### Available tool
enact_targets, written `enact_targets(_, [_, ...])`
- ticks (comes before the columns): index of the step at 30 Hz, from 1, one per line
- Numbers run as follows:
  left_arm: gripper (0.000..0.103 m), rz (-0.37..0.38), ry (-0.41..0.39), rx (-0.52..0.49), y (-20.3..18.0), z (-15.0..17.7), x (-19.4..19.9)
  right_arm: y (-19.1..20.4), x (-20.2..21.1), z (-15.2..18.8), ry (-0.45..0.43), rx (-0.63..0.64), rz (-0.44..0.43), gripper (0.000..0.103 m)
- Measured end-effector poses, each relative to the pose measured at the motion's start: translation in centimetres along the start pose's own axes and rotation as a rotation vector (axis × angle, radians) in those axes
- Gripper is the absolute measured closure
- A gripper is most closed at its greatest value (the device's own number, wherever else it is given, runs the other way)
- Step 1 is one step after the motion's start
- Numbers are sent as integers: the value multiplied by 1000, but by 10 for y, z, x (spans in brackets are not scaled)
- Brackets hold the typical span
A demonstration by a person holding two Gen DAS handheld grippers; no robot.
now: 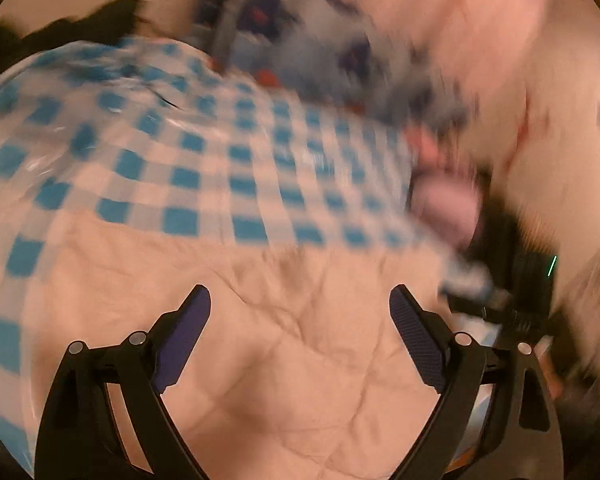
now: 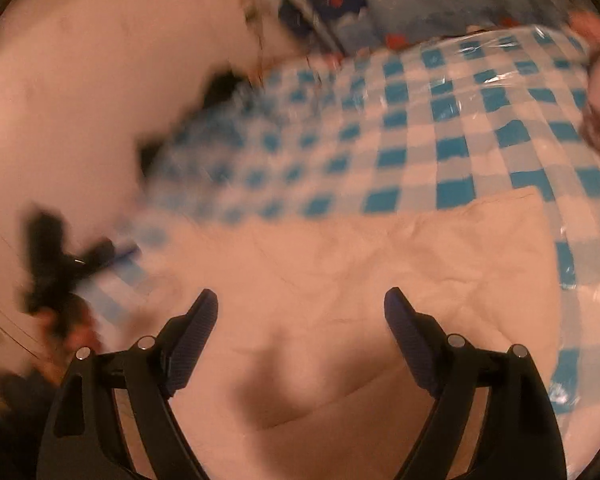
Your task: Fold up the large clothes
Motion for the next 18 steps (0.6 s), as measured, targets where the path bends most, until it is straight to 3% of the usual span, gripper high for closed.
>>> enact_targets(3, [24,-169,88,-88,8,14,-59,-17,-49,14,125,53,138,21])
enact_targets(5, [24,-264,151,-46,36,18,-101,-40,-76,21,176,37,188,21])
enact_targets(9, [25,-304,195,114,77,8,-137,-70,-103,15,219,6,233,21])
enact_targets(11, [25,-343,224,118,82,7,-147,-76,-116,13,270,20,257,21])
enact_targets(14, [26,-324,217,125,77,2,-126,-73,-103,5,259,-8,263,21])
enact_targets(16, [26,-304,136,148,77,-13,-91,-64,-78,-10,162,-2,259,20])
enact_targets(18, [25,-354,58,127,90,-25,-59,-66,-63,-18,121,24,307,18])
Point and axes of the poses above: each gripper's, at about its wrist camera, not at the fingertips, and x roughly against the way its jaws point, y to its left, z to its underside, the point moved 10 cm from there along -x, roughly the way its jaws point, and after that the axes turned 12 degrees about x, right-handed, at the moved point
